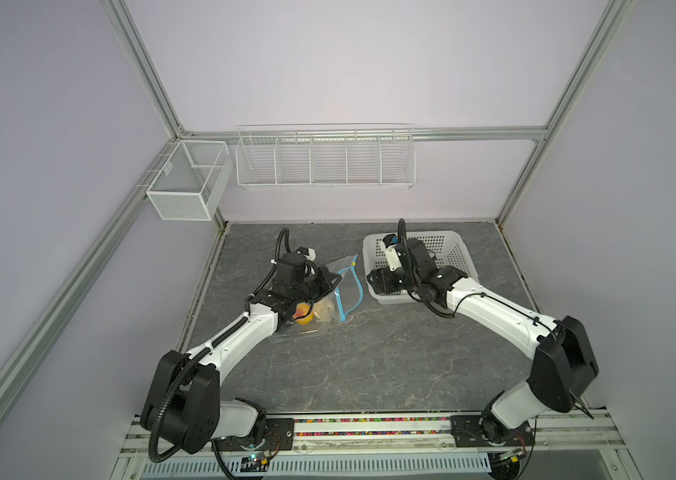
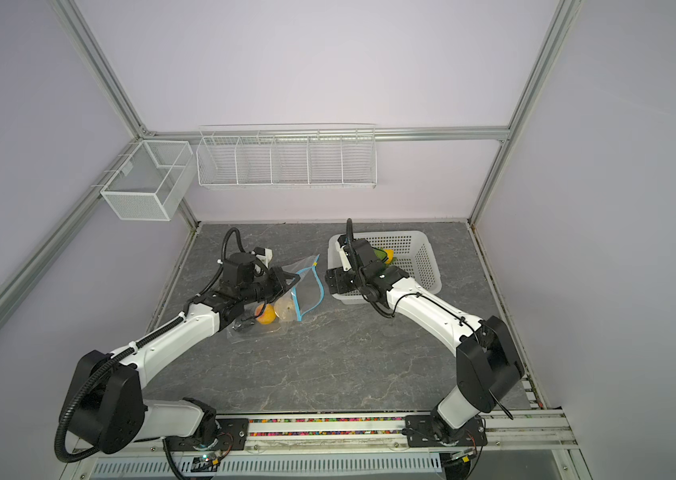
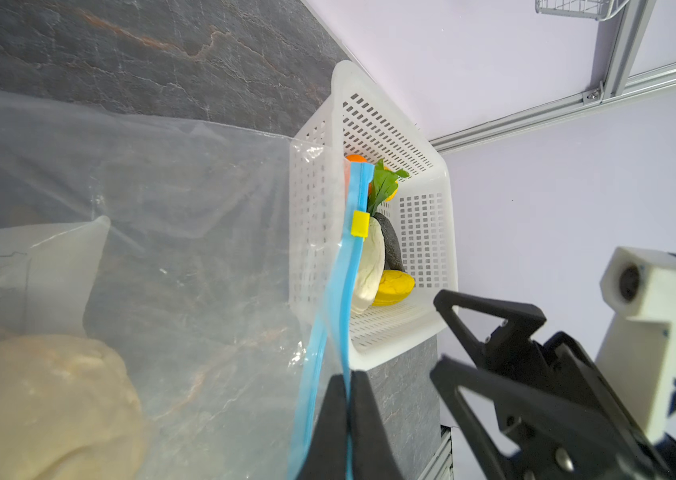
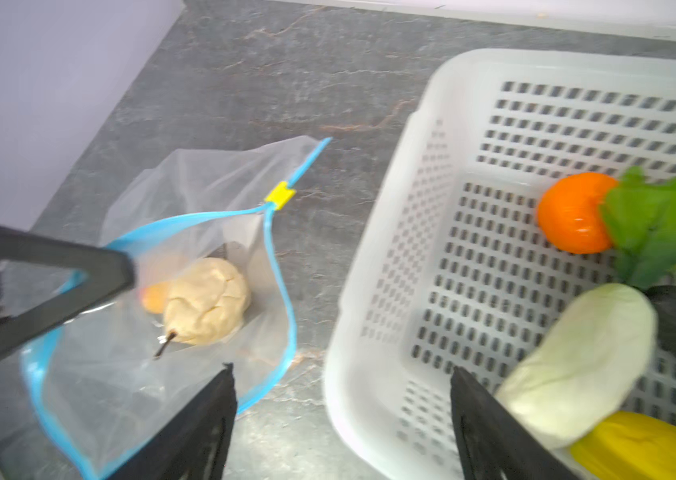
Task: Place the food in the zip-top bag and seal the zipper
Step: 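Raise the right gripper out of the bag back over the basket, then lower the right gripper onto the white radish and close on it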
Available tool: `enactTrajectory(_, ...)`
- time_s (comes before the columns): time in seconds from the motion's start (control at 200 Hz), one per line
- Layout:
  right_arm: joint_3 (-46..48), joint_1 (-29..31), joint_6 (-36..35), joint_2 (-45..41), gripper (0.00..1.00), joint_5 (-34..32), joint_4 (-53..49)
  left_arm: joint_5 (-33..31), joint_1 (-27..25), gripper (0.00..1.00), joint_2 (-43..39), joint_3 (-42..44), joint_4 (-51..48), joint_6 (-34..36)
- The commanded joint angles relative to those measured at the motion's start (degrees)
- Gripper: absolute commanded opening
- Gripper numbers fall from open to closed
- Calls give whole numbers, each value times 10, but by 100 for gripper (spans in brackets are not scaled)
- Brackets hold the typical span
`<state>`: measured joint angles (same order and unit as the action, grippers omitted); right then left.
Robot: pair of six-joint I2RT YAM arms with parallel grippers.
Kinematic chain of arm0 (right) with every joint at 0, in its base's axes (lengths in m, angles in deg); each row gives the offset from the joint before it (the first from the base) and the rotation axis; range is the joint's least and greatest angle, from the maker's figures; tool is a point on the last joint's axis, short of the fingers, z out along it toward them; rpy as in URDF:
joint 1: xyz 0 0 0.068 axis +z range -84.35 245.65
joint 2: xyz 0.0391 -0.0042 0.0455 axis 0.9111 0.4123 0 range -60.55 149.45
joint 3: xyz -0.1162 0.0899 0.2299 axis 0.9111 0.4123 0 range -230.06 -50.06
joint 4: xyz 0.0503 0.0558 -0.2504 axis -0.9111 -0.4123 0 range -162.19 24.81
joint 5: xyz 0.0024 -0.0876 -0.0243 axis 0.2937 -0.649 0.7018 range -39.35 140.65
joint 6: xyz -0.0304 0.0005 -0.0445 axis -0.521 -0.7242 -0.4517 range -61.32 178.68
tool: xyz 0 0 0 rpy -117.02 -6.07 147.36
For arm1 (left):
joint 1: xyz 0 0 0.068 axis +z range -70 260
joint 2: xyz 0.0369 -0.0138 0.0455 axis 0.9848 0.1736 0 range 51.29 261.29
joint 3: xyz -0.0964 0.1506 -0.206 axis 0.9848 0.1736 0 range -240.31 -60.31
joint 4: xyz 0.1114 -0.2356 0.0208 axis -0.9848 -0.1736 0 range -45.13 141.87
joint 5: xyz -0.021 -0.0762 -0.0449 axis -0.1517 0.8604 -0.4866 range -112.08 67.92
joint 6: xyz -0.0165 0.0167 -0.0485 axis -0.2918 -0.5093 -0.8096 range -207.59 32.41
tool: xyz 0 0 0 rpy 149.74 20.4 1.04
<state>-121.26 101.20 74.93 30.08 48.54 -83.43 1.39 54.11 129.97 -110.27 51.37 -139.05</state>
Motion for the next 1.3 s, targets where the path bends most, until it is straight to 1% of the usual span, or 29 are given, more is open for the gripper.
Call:
enactTrajectory(0.0,-23,-42,-24,14,79,-32,-17,6,2,0,15,-27,3,11)
enactTrajectory(0.08,-50,-66,-7,39,77,-48,-55,10,2,0,25,-34,1,14)
enactTrajectory(0.16,-75,-87,14,62,74,-51,-98,13,2,0,31,-42,-3,17)
enactTrajectory(0.235,-86,-101,20,75,73,-60,-125,12,2,0,32,-44,-3,19)
enactTrajectory(0.33,-96,-120,20,89,73,-54,-146,10,2,0,32,-49,-12,22)
enactTrajectory(0.395,-129,-127,28,116,73,-55,-193,13,2,0,34,-53,-18,24)
enactTrajectory(0.49,-183,-127,59,153,70,-63,-277,24,2,0,43,-65,-26,25)
enactTrajectory(0.585,-192,-130,106,171,69,-76,-311,25,3,0,50,-77,-43,36)
enactTrajectory(0.645,-194,-134,131,184,69,-68,-318,23,3,0,53,-81,-46,39)
enactTrajectory(0.78,-252,-136,169,241,68,-59,-388,29,3,0,62,-90,-44,35)
enactTrajectory(1.08,-297,-143,191,292,66,-46,-370,30,3,0,73,-93,-42,38)
enactTrajectory(1.179,-315,-150,189,314,63,-35,-370,31,3,0,74,-97,-49,42)
enactTrajectory(1.224,-323,-153,187,325,59,-25,-370,32,4,0,74,-100,-54,45)
enactTrajectory(1.294,-336,-156,186,340,59,-21,-376,29,5,0,71,-104,-62,51)
